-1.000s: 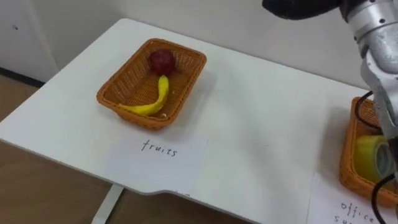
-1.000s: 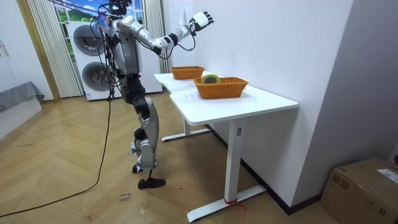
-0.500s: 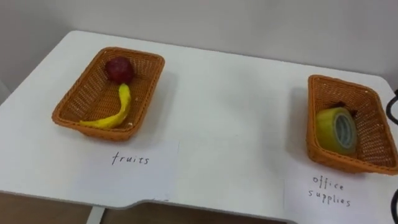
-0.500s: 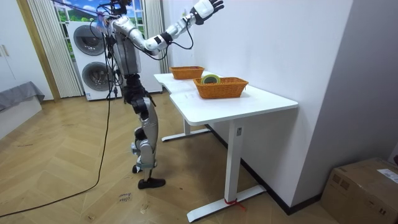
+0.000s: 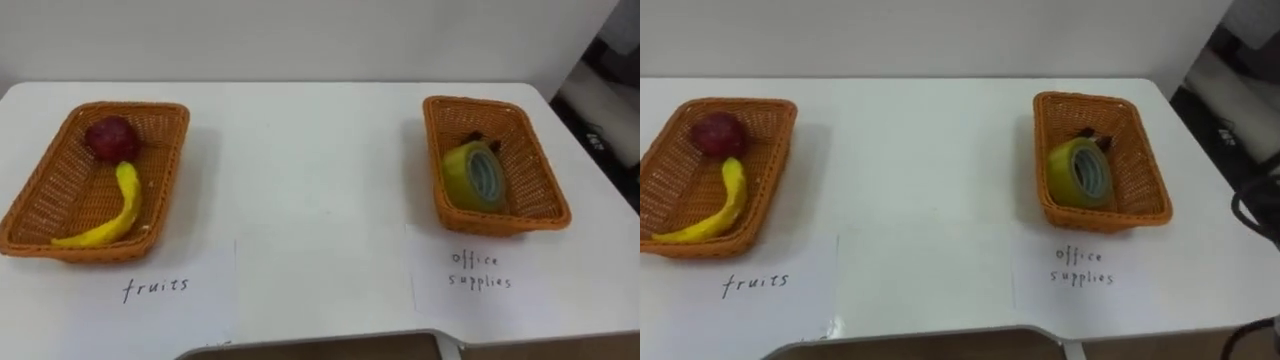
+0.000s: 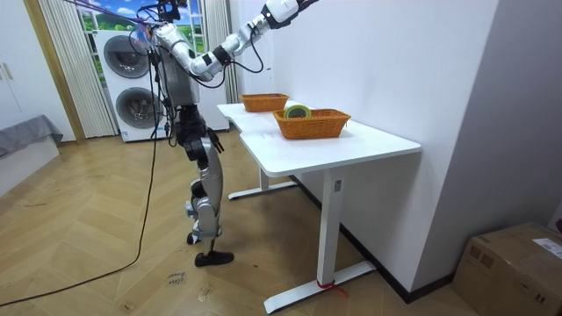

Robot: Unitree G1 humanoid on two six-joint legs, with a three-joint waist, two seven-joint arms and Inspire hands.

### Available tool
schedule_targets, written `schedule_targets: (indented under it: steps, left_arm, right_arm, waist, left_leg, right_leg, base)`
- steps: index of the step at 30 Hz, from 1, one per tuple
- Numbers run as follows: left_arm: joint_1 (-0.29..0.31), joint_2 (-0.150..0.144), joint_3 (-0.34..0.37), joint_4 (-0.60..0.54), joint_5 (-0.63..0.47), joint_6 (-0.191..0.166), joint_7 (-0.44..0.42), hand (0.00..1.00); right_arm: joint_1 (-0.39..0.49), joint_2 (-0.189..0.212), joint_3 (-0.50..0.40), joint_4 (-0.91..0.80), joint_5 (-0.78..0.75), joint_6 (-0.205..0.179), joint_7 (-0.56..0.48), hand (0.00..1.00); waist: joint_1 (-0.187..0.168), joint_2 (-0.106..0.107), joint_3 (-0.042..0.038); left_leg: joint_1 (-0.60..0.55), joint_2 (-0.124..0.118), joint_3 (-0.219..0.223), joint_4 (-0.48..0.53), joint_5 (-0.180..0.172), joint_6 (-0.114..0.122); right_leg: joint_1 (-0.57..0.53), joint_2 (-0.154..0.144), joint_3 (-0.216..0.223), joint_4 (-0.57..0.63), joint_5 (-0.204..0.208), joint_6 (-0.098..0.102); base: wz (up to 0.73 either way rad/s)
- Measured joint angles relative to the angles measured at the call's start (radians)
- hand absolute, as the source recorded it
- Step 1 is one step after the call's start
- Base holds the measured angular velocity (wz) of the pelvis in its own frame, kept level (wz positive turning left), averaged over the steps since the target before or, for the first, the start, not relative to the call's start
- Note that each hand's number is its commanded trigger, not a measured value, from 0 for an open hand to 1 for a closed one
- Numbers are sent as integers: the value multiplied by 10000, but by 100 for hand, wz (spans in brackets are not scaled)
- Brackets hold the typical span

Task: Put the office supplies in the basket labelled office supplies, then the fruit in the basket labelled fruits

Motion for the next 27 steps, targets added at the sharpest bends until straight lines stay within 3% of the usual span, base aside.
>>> schedule_targets:
  steps: [2,6,10,17,22,27]
  left_arm:
    - [26,-10,-16,-1,-5,-1,25,0]
    - [78,-7,-20,2,-2,-188,308,0]
    - [229,-10,-3,221,-8,-365,545,0]
    - [377,-6,75,195,7,-373,586,0]
    - [256,8,71,105,11,-388,610,0]
    - [281,-10,79,116,-15,-385,653,0]
  right_arm:
    - [604,6,-328,8,189,0,-612,0]
    - [1783,31,-796,78,216,-84,-1524,0]
    - [2909,277,-1346,862,742,-261,-2438,0]
    - [3942,1215,-2647,2794,1113,-431,-4215,0]
    - [4698,1944,-2897,4079,1411,-777,-4859,0]
    - [5808,2439,-3000,5785,1783,-874,-5162,0]
  waist:
    - [-193,16,32]
    - [-247,31,60]
    - [-425,-14,124]
    - [-848,-20,103]
    - [-1129,-62,70]
    - [-1128,-11,8]
  left_leg:
    - [3,16,40,2,-12,-18]
    - [43,33,152,15,-42,-72]
    - [88,71,204,-84,-77,-118]
    - [23,69,252,-239,-76,-124]
    - [32,56,262,-258,-102,-115]
    - [176,65,263,-275,-193,-125]
  right_leg:
    - [-7,38,94,-30,6,-12]
    - [19,124,121,-155,35,-58]
    - [-5,163,131,-183,-14,-85]
    - [-129,197,250,-173,-86,-75]
    - [-129,212,366,-170,-137,-50]
    - [2,222,401,-147,-213,-45]
  base:
    - [-8]
    - [-8]
    - [-3]
    - [-3]
    - [0]
    - [0]
